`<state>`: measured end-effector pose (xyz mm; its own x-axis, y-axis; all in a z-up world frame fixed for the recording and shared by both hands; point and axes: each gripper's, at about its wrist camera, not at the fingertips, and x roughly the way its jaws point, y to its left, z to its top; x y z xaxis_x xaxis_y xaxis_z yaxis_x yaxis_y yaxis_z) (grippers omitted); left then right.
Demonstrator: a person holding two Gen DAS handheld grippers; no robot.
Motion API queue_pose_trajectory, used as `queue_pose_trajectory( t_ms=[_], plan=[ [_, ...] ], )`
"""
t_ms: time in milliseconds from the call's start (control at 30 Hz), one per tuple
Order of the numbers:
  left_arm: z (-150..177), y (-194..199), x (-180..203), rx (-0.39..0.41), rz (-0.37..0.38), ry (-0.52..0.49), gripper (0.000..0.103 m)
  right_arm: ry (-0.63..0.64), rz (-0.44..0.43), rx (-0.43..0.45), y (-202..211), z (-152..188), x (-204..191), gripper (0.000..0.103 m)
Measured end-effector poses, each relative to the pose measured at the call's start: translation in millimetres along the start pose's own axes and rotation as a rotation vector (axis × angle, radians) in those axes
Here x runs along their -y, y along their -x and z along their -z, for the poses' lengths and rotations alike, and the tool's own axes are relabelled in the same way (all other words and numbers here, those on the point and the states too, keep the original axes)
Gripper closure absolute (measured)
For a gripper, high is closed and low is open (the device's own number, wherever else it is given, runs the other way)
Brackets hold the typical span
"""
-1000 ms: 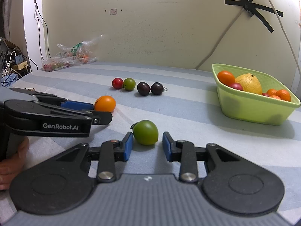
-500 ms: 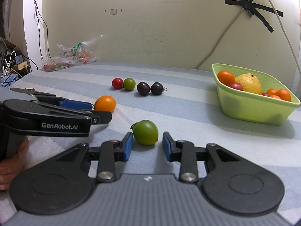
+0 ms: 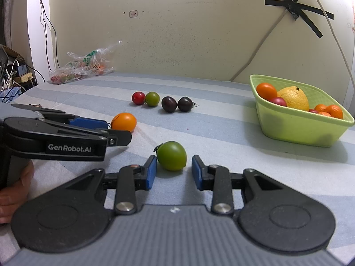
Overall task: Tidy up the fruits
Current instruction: 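Hold a green tomato in the right gripper while the left gripper holds an orange tomato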
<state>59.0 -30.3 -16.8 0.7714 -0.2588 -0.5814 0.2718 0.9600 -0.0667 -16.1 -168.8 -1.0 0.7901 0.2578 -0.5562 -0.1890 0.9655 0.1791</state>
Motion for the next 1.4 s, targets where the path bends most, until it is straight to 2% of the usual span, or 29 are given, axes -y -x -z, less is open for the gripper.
queue_pose_trajectory(
  t_ms=[1400],
  plan=[
    [0.0,0.0,-0.8,-0.001,0.002,0.003,0.050,-0.001,0.000,-0.001,-0.6,-0.2,0.0,0.066]
  ],
)
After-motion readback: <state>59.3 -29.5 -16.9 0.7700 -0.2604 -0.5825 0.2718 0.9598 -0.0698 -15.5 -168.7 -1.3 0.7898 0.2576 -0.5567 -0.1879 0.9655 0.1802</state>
